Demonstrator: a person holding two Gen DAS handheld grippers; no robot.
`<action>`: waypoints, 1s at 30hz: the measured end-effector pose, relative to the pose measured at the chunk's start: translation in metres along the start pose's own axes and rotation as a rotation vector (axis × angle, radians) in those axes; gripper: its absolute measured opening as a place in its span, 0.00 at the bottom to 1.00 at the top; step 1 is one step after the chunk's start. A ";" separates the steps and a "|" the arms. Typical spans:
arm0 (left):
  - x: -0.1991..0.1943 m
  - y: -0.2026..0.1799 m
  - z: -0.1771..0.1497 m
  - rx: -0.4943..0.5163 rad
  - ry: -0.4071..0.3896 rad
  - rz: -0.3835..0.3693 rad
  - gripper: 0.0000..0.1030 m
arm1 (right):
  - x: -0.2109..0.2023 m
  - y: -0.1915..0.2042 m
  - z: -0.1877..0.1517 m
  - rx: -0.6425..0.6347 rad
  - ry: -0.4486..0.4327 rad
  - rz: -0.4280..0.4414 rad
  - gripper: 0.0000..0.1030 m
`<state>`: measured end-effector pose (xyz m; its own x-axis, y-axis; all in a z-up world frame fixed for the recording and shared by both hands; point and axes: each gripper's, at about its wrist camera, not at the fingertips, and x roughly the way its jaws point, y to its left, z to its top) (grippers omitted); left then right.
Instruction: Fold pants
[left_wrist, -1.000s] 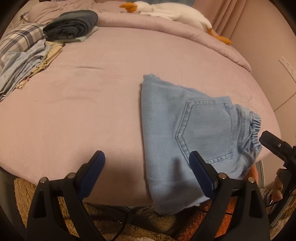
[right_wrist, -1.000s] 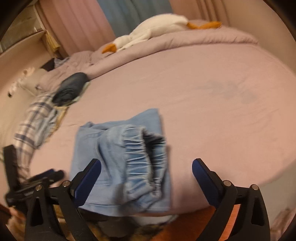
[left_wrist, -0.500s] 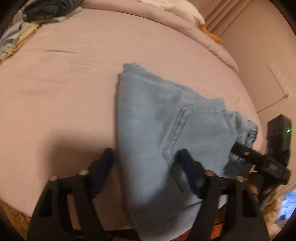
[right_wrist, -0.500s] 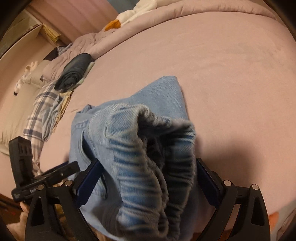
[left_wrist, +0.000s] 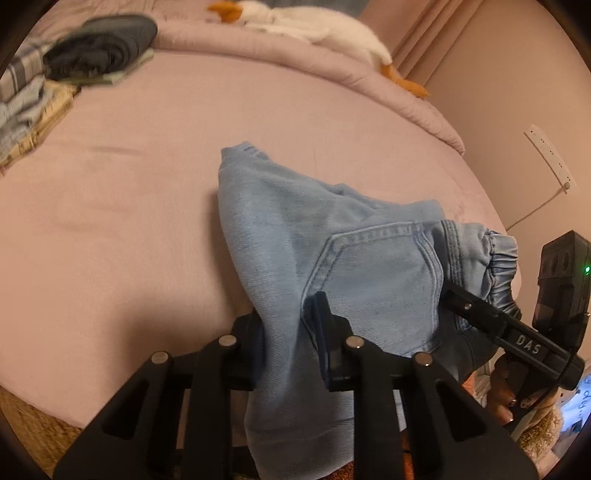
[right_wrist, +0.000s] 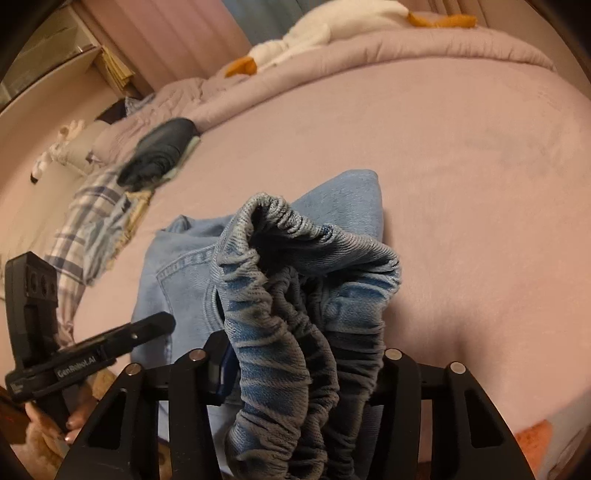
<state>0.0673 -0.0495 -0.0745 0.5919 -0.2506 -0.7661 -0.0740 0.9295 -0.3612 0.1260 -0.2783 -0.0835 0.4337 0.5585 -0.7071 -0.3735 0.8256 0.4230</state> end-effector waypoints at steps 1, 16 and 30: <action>-0.007 0.000 0.002 0.003 -0.017 -0.003 0.20 | -0.003 0.003 0.003 -0.003 -0.008 0.008 0.50; -0.008 0.023 0.068 0.024 -0.123 0.024 0.23 | 0.006 0.034 0.065 -0.065 -0.093 -0.006 0.50; 0.060 0.053 0.094 -0.051 -0.013 0.057 0.23 | 0.063 0.012 0.085 0.006 0.012 -0.049 0.51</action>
<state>0.1743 0.0102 -0.0895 0.5958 -0.1936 -0.7794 -0.1484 0.9273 -0.3437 0.2182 -0.2263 -0.0748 0.4412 0.5167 -0.7337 -0.3475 0.8522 0.3912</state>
